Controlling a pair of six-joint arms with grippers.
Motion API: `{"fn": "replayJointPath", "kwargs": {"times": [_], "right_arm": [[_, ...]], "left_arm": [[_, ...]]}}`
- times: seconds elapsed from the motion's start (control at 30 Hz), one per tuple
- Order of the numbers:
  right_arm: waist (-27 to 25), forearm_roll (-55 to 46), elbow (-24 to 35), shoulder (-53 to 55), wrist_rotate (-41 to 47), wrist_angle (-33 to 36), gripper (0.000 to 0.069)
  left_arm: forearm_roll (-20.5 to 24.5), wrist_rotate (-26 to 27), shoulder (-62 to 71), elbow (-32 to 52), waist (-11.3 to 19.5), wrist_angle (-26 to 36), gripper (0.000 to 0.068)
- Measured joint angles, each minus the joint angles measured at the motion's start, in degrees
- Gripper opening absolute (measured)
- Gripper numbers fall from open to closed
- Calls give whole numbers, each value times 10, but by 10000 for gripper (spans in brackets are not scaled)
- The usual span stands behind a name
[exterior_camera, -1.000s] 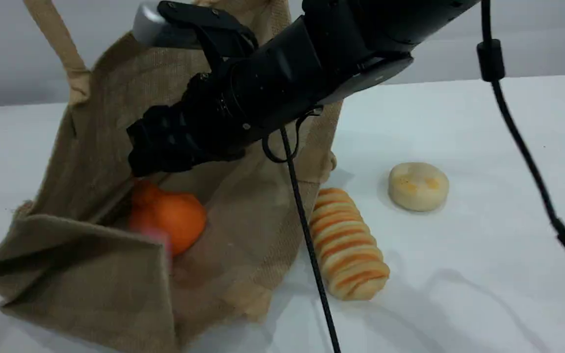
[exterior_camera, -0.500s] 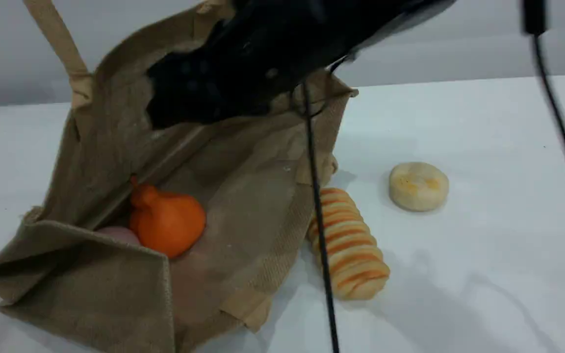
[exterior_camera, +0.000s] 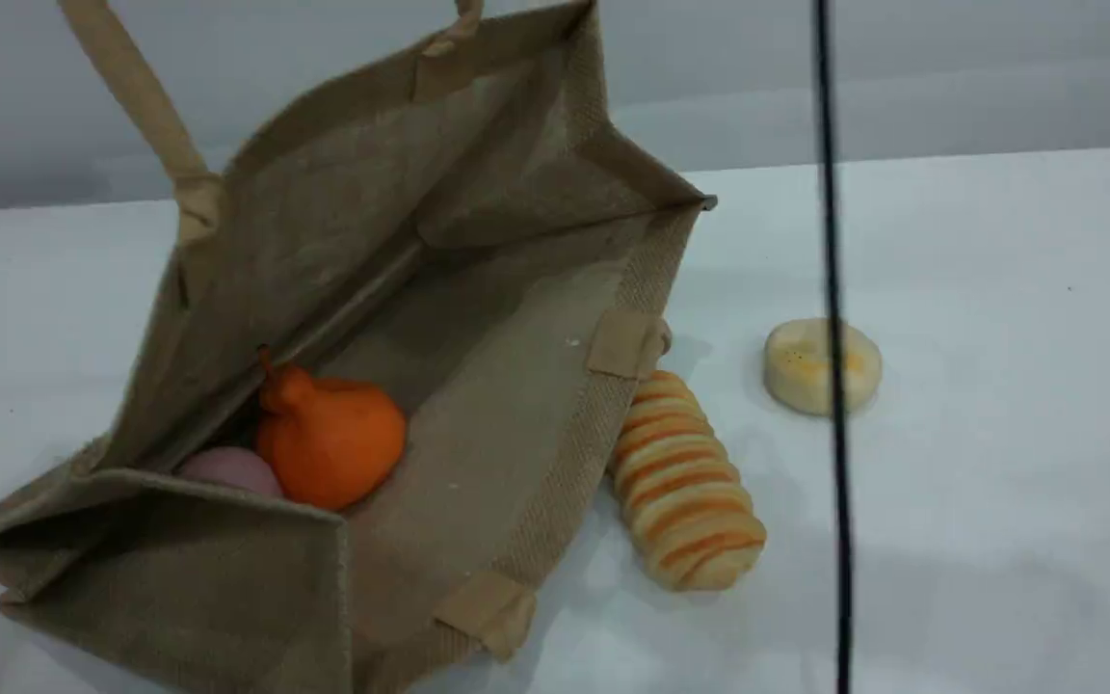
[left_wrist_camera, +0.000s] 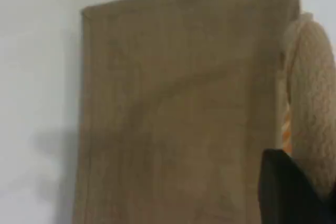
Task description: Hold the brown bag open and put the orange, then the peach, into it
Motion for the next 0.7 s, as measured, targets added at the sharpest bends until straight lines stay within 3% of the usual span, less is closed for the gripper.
{"fn": "replayJointPath", "kwargs": {"times": [0.23,0.53,0.7], "right_arm": [[0,-161,0,-156,149,67,413],[0,-385,0,-299,351,212,413],[0,-462,0,-374,415,242,413]], "left_arm": [[-10,31,0,135,-1,-109,71],[-108,120,-1,308,-1,-285,71],[-148,171,-1,351,-1,-350,98]]}}
